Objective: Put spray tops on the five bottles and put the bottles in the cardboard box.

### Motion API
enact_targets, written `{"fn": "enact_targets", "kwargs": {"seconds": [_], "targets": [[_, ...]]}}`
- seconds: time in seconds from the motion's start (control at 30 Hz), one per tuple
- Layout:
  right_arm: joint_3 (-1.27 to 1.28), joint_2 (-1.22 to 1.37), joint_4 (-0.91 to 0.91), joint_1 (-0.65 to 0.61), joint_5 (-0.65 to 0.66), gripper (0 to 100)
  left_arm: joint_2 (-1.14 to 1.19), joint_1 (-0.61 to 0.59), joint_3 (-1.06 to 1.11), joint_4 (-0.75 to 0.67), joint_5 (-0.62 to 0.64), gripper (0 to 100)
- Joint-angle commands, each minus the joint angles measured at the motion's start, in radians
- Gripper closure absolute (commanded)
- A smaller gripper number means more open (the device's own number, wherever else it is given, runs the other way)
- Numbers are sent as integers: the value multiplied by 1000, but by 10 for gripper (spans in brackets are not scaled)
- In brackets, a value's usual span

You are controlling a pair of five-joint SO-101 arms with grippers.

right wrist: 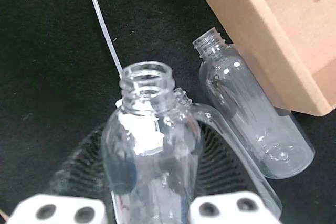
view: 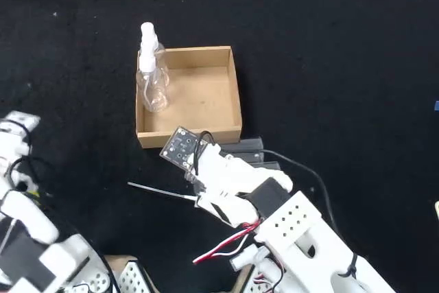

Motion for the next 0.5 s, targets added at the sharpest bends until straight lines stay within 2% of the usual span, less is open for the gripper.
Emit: {"fn": "enact_targets", "kwargs": {"seconds": [0.0,0.13,0.23,0.47], "targets": [[-77,-31,-23,-15,-44,988,-207,99,-96,98,264,970],[-101,-31,-57,-17,-100,988,-397,193,-128,91,582,970],[-90,-33,-123,-17,-138,988,-512,285,-188,98,772,971],[61,-205,-302,-15,-143,988,-582,545,-483,207,1030,971]]}}
